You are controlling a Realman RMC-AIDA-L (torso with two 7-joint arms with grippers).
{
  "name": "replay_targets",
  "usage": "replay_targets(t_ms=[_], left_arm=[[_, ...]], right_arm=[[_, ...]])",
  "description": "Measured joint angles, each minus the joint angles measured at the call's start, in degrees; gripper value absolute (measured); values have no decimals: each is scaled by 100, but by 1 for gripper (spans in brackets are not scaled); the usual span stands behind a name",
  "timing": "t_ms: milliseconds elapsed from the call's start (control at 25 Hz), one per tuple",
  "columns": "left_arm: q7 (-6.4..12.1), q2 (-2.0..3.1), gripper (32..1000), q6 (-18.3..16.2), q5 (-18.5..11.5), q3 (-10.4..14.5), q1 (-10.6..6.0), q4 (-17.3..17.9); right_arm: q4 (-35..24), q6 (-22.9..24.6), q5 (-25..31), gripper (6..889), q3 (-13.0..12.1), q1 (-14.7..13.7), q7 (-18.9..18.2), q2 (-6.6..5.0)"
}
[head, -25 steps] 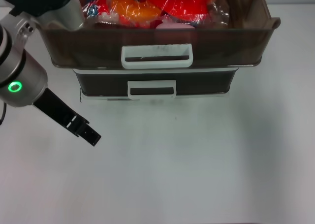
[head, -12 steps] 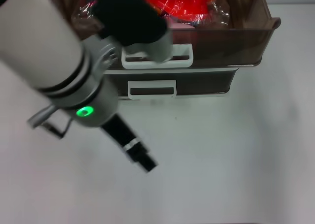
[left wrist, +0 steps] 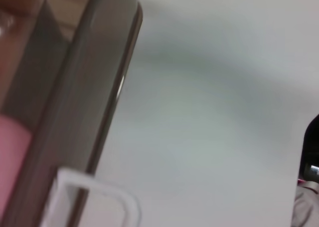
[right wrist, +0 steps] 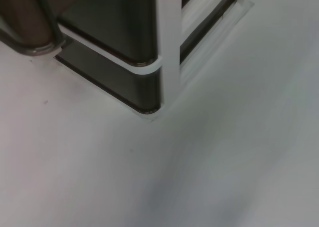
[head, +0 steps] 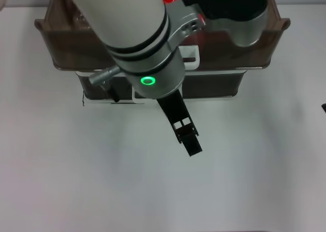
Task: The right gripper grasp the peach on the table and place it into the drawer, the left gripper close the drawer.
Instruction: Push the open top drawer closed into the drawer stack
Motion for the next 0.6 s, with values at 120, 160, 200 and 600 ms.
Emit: replay_targets(t_ms=[120,160,200,600], left_arm=[[176,4,867,11,65,-36,-92,-144],[212,5,867,8,87,-48,-103,-172],[283,10,867,-6,142,-75,-115,-229],[988,12,867,40,467,-681,-124,-739]], right_arm=[[55,-2,-2,887,3,38,4,2],[60,-2,-3,887,3,41,7,3],[63,-3,-3,887,4,43,10,3],[67,-26,-8,887,3,45,19,4]])
